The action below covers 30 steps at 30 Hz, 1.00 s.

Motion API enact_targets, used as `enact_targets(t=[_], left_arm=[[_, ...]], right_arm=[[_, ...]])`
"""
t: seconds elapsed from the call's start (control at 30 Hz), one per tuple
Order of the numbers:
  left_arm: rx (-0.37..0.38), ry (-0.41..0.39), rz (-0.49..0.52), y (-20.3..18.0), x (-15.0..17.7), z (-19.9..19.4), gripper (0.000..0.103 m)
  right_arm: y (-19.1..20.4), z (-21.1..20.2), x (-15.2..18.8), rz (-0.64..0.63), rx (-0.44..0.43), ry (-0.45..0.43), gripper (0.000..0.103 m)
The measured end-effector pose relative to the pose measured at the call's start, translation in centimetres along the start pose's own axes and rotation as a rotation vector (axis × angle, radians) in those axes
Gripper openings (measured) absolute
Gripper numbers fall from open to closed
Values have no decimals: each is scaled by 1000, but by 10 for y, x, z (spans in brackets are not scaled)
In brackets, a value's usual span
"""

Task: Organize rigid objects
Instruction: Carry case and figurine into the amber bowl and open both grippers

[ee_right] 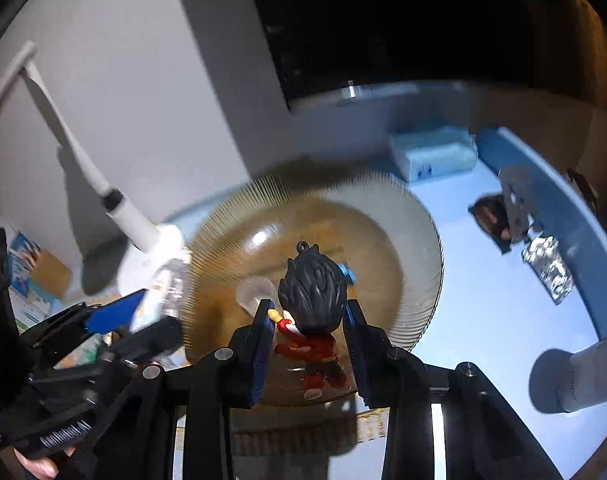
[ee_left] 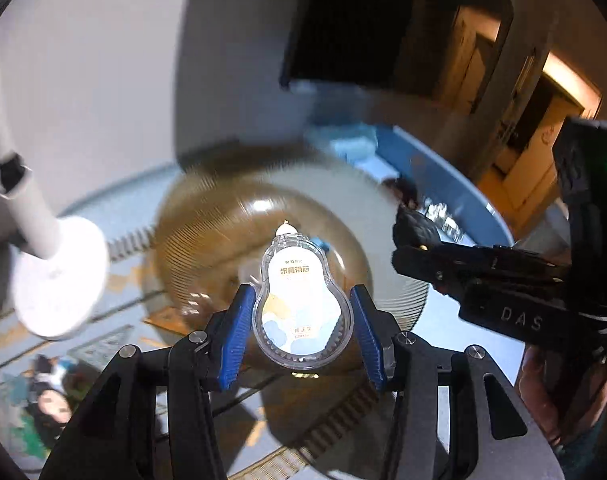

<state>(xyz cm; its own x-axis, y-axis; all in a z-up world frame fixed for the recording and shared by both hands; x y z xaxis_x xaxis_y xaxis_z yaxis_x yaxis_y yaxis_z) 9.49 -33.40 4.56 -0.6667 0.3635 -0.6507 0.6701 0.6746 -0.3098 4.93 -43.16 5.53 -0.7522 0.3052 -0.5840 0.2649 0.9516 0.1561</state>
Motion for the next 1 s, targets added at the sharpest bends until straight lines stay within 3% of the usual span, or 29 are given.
enact_targets(t=[0.17,0.47,0.57,0.63,0.77,0.87,1.0], left_arm=[[22,87,18,-2,14,47,46],[17,145,63,-6,17,70,46],[27,147,70,-8,14,72,65],[36,121,67,-8,10,62,74],[38,34,40,1,-5,20,74],[44,-48,20,9,-13,-23,74],[-4,-155,13,24,-15,-86,74]], right_arm=[[-17,34,11,1,21,69,34],[-25,64,20,-41,52,131,34],[-27,67,18,-25,57,154,35],[-30,67,15,-11,67,154,35],[-37,48,3,31,63,88,37],[-35,26,-3,50,48,33,44],[-16,1,-5,30,19,-16,46]])
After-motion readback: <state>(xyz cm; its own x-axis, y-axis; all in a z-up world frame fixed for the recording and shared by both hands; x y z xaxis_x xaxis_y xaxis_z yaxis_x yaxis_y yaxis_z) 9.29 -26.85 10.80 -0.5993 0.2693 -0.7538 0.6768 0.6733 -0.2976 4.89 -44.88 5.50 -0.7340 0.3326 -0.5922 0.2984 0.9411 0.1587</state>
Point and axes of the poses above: each gripper's, at about its wrist camera, not at the fingertips, and z roughly the way its jaws point, y to its left, x to its underside, the point moved 9 cm from there along z, roughly the way its jaws point, and after that the axes turned 6 degrees about x, right-handed, at the moved point
